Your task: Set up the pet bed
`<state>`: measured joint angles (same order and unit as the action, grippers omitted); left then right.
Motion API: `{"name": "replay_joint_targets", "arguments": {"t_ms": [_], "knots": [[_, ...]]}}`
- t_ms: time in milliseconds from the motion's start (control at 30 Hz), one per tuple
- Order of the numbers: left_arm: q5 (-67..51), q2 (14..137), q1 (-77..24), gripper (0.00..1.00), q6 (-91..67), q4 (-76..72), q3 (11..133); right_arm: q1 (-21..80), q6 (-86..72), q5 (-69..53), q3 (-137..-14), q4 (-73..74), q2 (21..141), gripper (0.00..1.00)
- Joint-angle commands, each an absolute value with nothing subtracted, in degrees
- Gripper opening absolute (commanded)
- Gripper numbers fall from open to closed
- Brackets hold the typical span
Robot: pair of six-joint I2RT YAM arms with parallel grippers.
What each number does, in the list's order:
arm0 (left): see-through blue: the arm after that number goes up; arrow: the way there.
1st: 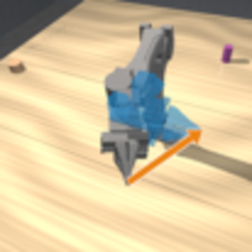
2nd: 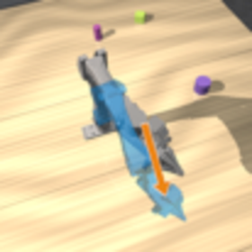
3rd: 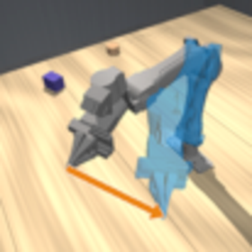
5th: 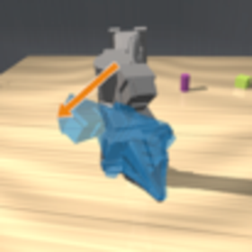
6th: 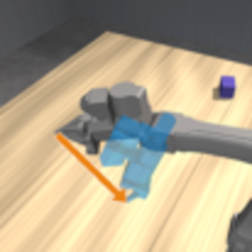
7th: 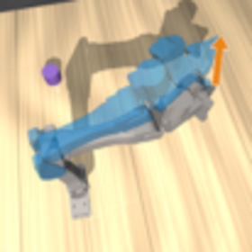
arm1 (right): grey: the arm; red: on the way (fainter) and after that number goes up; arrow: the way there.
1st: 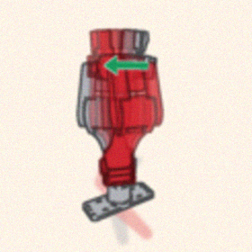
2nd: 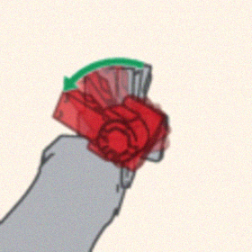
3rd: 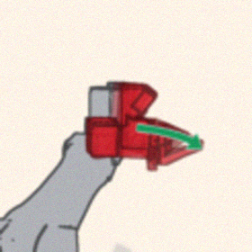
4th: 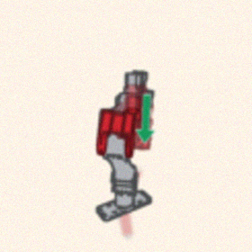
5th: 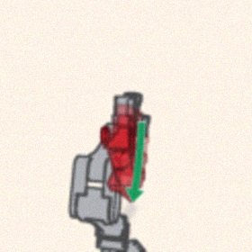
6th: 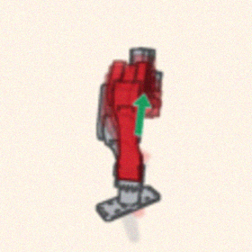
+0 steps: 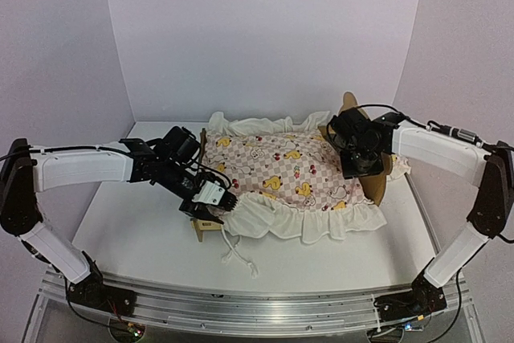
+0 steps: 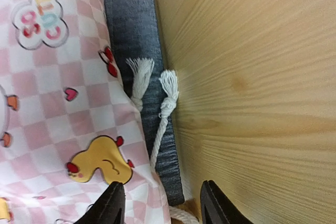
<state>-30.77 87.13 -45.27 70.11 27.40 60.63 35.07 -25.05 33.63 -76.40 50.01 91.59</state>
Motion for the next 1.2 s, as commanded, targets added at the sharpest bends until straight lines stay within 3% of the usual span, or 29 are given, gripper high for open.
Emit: {"name": "replay_joint_targets", "arguments": {"t_ms": [0,233,333,467,767,867,967,1167], "knots": [[-24.6,87.9,-45.4,0.47,69.3,23.5,59.8,37.3,-23.0,30.7,-81.6,55.4,89.5,0.54],[-25.3,86.3,-45.3,0.02,68.5,24.9,58.8,44.4,-18.8,14.3,-75.9,53.8,87.5,0.6],[-26.3,86.3,-43.3,0.0,70.1,27.8,60.4,43.9,-22.2,17.7,-70.8,53.6,88.0,0.57],[-31.8,86.8,-38.2,0.0,78.1,37.9,64.3,39.9,-25.5,21.2,-66.3,50.4,88.6,0.43],[-32.1,88.1,-35.3,0.0,86.5,44.3,66.5,33.8,-29.0,28.5,-63.8,47.9,89.8,0.36],[-31.0,88.6,-35.2,0.08,86.9,42.5,66.1,33.1,-28.2,30.1,-64.8,48.0,89.4,0.36],[-34.9,88.3,-35.3,0.31,87.3,43.1,66.3,33.1,-25.3,26.9,-67.8,48.7,90.4,0.37],[-37.9,86.6,-35.3,0.51,84.3,45.2,67.8,36.4,-21.4,24.0,-76.4,53.9,89.0,0.46]]}}
